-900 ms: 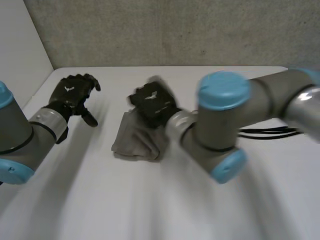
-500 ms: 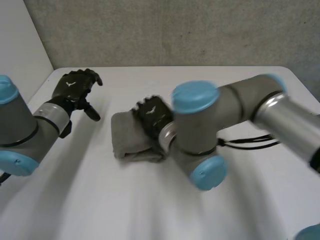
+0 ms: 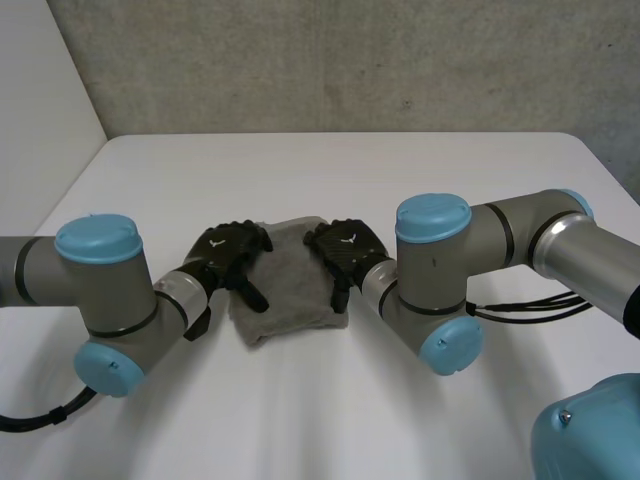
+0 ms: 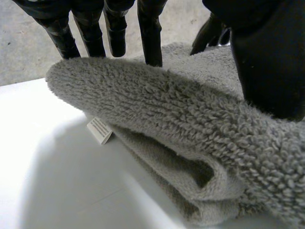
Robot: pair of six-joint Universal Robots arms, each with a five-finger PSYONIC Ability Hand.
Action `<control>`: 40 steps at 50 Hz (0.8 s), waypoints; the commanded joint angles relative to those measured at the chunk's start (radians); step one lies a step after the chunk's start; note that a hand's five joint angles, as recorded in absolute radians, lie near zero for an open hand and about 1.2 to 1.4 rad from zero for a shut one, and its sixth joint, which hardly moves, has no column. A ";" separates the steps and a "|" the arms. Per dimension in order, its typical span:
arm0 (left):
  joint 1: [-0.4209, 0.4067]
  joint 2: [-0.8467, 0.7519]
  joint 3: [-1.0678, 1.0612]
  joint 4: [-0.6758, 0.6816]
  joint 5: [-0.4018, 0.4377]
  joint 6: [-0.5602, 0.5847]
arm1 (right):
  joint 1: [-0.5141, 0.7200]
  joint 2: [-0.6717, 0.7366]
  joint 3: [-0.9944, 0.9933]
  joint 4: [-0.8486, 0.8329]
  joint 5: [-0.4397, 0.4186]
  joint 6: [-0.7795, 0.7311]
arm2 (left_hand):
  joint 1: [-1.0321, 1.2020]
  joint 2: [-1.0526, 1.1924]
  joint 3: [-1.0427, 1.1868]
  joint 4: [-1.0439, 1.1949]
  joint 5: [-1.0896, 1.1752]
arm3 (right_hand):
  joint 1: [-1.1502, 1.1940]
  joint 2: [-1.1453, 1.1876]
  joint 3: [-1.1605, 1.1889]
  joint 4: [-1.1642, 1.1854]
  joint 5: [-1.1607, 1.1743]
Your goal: Fold the towel.
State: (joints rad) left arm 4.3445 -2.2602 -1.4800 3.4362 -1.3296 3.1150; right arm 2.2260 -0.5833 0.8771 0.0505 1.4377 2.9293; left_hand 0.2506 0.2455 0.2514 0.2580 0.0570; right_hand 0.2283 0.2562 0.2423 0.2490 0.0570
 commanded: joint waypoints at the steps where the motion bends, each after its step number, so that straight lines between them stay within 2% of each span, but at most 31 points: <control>1: 0.015 0.068 0.009 -0.032 0.000 0.001 | -0.003 -0.061 0.005 0.055 0.003 0.050 | -0.063 -0.058 -0.064 -0.071 -0.044 | -0.054 -0.082 -0.068 -0.075 -0.057; 5: 0.015 0.133 0.015 -0.041 0.000 0.001 | -0.008 -0.141 0.025 0.075 0.006 0.083 | -0.063 -0.058 -0.064 -0.071 -0.044 | -0.054 -0.082 -0.068 -0.075 -0.057; 10: 0.014 0.284 0.029 -0.051 0.000 -0.006 | -0.083 -0.332 0.124 0.075 -0.007 0.220 | -0.063 -0.058 -0.064 -0.071 -0.044 | -0.054 -0.082 -0.068 -0.075 -0.057; 11: 0.014 0.284 0.029 -0.051 0.000 -0.006 | -0.083 -0.333 0.125 0.075 -0.007 0.220 | -0.063 -0.058 -0.064 -0.071 -0.044 | -0.054 -0.082 -0.068 -0.075 -0.057; 13: 0.014 0.318 0.033 -0.054 0.000 -0.006 | -0.114 -0.418 0.144 0.081 0.007 0.254 | -0.063 -0.058 -0.064 -0.071 -0.044 | -0.054 -0.082 -0.068 -0.075 -0.057; 19: 0.009 0.433 0.086 -0.124 0.000 -0.010 | -0.163 -0.512 0.155 0.115 0.023 0.255 | -0.063 -0.058 -0.064 -0.071 -0.044 | -0.054 -0.082 -0.068 -0.075 -0.057; 21: 0.009 0.453 0.107 -0.157 0.000 -0.010 | -0.195 -0.584 0.148 0.135 0.059 0.249 | -0.063 -0.058 -0.064 -0.071 -0.044 | -0.054 -0.082 -0.068 -0.075 -0.057; 23: 0.010 0.481 0.136 -0.231 -0.014 -0.012 | -0.206 -0.613 0.140 0.137 0.088 0.246 | -0.063 -0.058 -0.064 -0.071 -0.044 | -0.054 -0.082 -0.068 -0.075 -0.057; 27: 0.012 0.488 0.145 -0.296 -0.048 -0.015 | -0.215 -0.652 0.138 0.135 0.148 0.243 | -0.063 -0.058 -0.064 -0.071 -0.044 | -0.054 -0.082 -0.068 -0.075 -0.057; 29: 0.017 0.487 0.152 -0.339 -0.097 -0.019 | -0.216 -0.671 0.131 0.135 0.194 0.231 | -0.063 -0.058 -0.064 -0.071 -0.044 | -0.054 -0.082 -0.068 -0.075 -0.057; 34: 0.017 0.487 0.171 -0.364 -0.174 -0.032 | -0.218 -0.681 0.114 0.147 0.222 0.188 | -0.063 -0.058 -0.064 -0.071 -0.044 | -0.054 -0.082 -0.068 -0.075 -0.057; 40: 0.014 0.487 0.175 -0.368 -0.207 -0.036 | -0.216 -0.681 0.117 0.169 0.242 0.168 | -0.063 -0.058 -0.064 -0.071 -0.044 | -0.054 -0.082 -0.068 -0.075 -0.057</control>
State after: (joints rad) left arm 4.3600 -1.7713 -1.3105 3.0697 -1.4964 3.0852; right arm 2.0074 -1.2679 0.9930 0.2004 1.6617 3.1222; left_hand 0.2492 0.2432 0.2514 0.2564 0.0528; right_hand 0.2220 0.2562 0.2423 0.2490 0.0569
